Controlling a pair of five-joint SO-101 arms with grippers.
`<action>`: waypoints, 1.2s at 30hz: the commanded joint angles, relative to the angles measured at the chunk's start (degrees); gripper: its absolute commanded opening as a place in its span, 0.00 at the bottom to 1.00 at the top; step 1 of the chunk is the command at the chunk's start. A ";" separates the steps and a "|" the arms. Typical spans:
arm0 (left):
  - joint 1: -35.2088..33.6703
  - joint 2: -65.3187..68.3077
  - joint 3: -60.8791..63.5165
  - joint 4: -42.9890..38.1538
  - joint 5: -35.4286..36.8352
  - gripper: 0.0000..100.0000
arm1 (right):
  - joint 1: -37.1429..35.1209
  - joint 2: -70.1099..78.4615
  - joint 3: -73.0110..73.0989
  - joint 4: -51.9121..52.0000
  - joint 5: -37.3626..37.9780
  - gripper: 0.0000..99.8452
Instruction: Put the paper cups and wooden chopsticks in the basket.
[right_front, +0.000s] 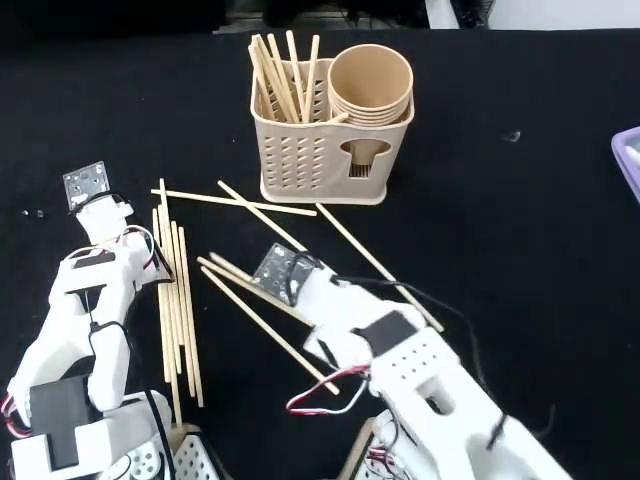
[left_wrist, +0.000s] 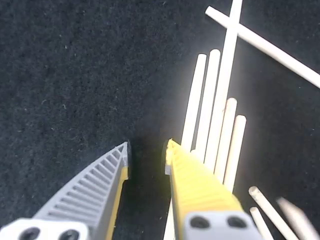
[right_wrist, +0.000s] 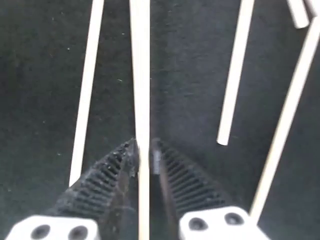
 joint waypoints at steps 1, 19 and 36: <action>0.40 -0.53 -0.31 -0.79 0.09 0.13 | -1.05 8.40 -3.65 -7.74 -2.02 0.10; 0.57 -0.53 -0.31 -0.79 0.09 0.13 | -0.79 14.81 -5.32 -11.52 -1.67 0.10; 0.57 -0.53 -0.31 -0.79 0.00 0.13 | -1.14 15.34 -3.03 -10.55 5.19 0.22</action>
